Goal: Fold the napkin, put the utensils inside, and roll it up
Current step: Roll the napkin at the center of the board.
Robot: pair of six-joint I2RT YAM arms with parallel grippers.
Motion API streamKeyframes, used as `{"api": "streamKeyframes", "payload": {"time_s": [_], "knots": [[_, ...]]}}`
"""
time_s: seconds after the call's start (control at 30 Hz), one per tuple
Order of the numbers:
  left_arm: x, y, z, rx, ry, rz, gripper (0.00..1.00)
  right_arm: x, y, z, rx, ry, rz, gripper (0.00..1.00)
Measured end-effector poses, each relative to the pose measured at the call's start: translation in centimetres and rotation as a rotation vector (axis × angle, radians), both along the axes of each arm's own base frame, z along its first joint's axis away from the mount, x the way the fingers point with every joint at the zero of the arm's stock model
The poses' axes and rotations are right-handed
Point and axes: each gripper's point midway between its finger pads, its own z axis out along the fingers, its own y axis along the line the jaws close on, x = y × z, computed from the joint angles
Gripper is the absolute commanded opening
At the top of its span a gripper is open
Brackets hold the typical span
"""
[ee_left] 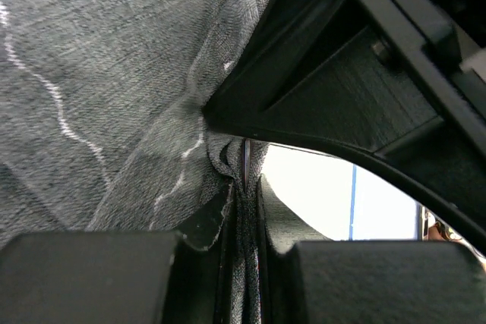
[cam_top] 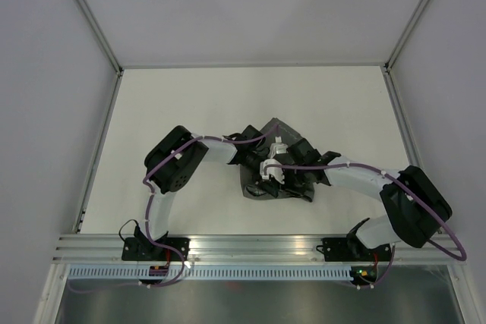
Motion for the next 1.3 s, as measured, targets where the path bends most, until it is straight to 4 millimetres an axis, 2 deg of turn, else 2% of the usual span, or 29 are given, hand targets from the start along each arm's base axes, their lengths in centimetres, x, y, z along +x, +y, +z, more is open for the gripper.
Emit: {"api": "streamKeyframes", "payload": {"time_s": [0.07, 0.3, 0.37, 0.63, 0.73, 1.0, 1.3], "knots": [[0.1, 0.0, 0.0, 0.001, 0.000, 0.003, 0.02, 0.0, 0.0, 0.0, 0.004, 0.043, -0.011, 0.27], [0.5, 0.1, 0.0, 0.004, 0.005, 0.019, 0.04, 0.5, -0.2, 0.2, 0.046, 0.267, -0.057, 0.20], [0.7, 0.2, 0.0, 0.012, 0.015, 0.033, 0.07, 0.7, -0.4, 0.3, 0.063, 0.336, -0.065, 0.13], [1.1, 0.3, 0.0, 0.058, 0.124, 0.126, 0.24, 1.2, -0.3, 0.2, 0.113, 0.481, -0.017, 0.02], [1.1, 0.3, -0.1, 0.060, 0.156, 0.160, 0.31, 1.3, -0.4, 0.2, 0.132, 0.519, -0.018, 0.00], [1.8, 1.1, 0.3, 0.050, 0.225, 0.304, 0.37, 1.4, -0.6, 0.1, 0.186, 0.654, -0.075, 0.00], [6.0, 1.7, 1.7, -0.008, 0.019, 0.551, 0.38, 1.5, -0.7, -0.2, 0.166, 0.810, -0.181, 0.00]]}}
